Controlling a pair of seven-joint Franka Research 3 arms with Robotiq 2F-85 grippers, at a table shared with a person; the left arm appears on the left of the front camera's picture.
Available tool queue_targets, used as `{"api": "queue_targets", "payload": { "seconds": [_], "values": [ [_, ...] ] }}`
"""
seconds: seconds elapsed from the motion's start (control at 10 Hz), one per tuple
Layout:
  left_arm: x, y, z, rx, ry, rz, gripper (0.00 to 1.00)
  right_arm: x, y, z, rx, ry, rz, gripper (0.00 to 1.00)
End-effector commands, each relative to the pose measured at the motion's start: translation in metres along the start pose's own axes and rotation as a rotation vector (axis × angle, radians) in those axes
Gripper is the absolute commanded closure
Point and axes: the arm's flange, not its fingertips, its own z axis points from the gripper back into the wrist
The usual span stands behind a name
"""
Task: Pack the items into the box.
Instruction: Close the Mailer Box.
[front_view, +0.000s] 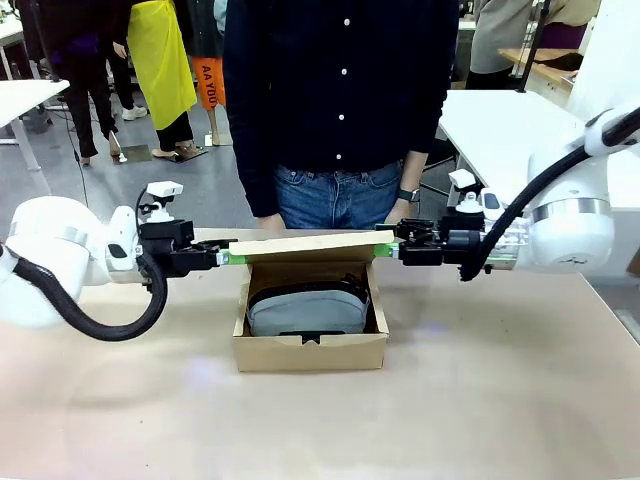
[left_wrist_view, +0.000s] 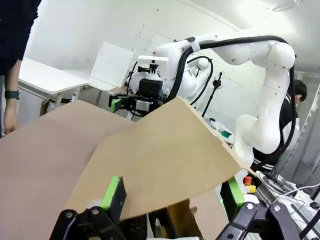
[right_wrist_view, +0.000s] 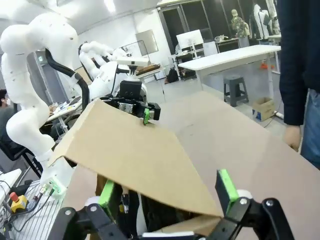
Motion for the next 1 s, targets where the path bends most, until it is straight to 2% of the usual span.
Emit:
{"api": "queue_targets", "payload": {
  "seconds": [0.0,0.3,0.5,0.6,0.8,0.9],
  "values": [
    [-0.003,-0.024,0.023,0.046,0.004,-0.067,0.00,-0.006,0.015,0.032,-0.028,-0.031,0.031,0.00],
    [-0.006,-0.050,0.059,0.105,-0.075,-0.118,0.00,-0.010,0.024,0.075,-0.124,-0.114,0.024,0.00],
    [0.004,-0.055,0.057,0.126,-0.193,-0.221,0.00,0.002,0.023,0.065,-0.148,-0.143,0.053,0.00],
    [0.007,-0.051,0.047,0.102,-0.204,-0.269,0.00,0.007,0.019,0.050,-0.123,-0.130,0.078,0.00],
    [0.009,-0.035,0.022,0.068,-0.128,-0.291,0.00,0.011,0.011,0.014,-0.056,-0.080,0.106,0.00],
    [0.007,-0.022,0.004,0.055,-0.046,-0.271,0.00,0.008,0.005,-0.006,-0.069,-0.029,0.133,0.00]
  ]
}}
